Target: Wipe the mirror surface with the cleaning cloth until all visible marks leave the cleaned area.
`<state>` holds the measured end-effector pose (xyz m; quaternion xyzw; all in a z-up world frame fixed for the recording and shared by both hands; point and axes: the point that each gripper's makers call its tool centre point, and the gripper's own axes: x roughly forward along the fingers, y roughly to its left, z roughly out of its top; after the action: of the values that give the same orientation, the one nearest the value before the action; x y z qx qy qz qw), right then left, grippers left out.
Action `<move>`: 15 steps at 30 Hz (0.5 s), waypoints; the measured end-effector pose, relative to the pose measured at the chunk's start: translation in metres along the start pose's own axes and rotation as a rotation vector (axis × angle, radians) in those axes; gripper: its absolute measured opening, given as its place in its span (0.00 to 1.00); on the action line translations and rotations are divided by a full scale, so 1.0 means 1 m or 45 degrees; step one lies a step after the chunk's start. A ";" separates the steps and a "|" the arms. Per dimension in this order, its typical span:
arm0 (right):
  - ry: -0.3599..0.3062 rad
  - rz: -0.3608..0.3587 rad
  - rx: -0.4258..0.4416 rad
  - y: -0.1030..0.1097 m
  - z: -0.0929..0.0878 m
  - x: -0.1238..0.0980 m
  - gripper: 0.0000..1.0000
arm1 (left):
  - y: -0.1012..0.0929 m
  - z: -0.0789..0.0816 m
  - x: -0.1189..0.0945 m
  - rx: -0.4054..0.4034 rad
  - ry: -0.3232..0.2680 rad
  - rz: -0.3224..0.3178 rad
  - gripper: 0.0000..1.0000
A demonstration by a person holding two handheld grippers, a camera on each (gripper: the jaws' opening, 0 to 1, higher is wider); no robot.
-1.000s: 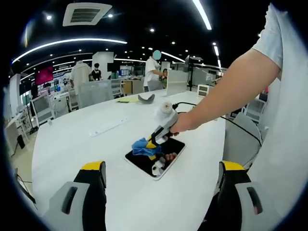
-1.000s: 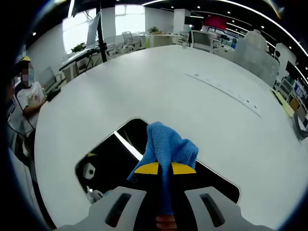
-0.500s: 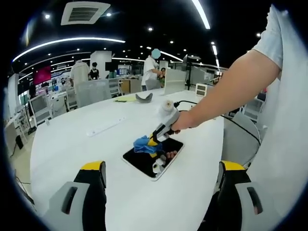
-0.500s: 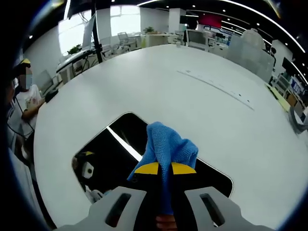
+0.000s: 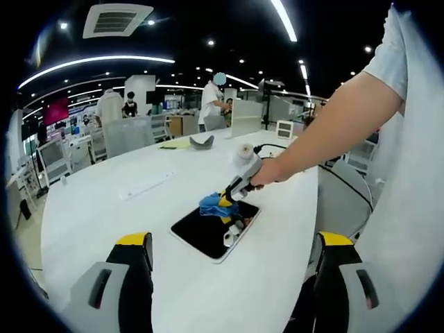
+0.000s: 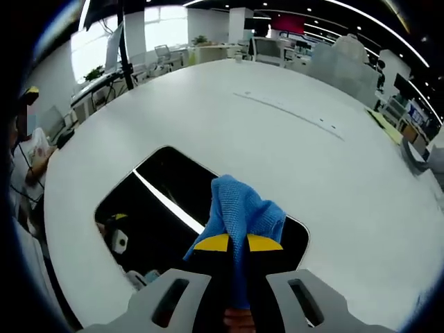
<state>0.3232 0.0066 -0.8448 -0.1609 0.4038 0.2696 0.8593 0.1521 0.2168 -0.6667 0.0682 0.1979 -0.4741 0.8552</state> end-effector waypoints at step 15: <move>-0.001 -0.043 0.044 -0.011 -0.010 -0.006 0.02 | -0.004 0.001 -0.010 0.002 0.000 0.031 0.98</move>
<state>0.3209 -0.0091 -0.8458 -0.1527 0.4053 0.2483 0.8665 0.1446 0.2218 -0.6612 0.0711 0.1966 -0.4639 0.8608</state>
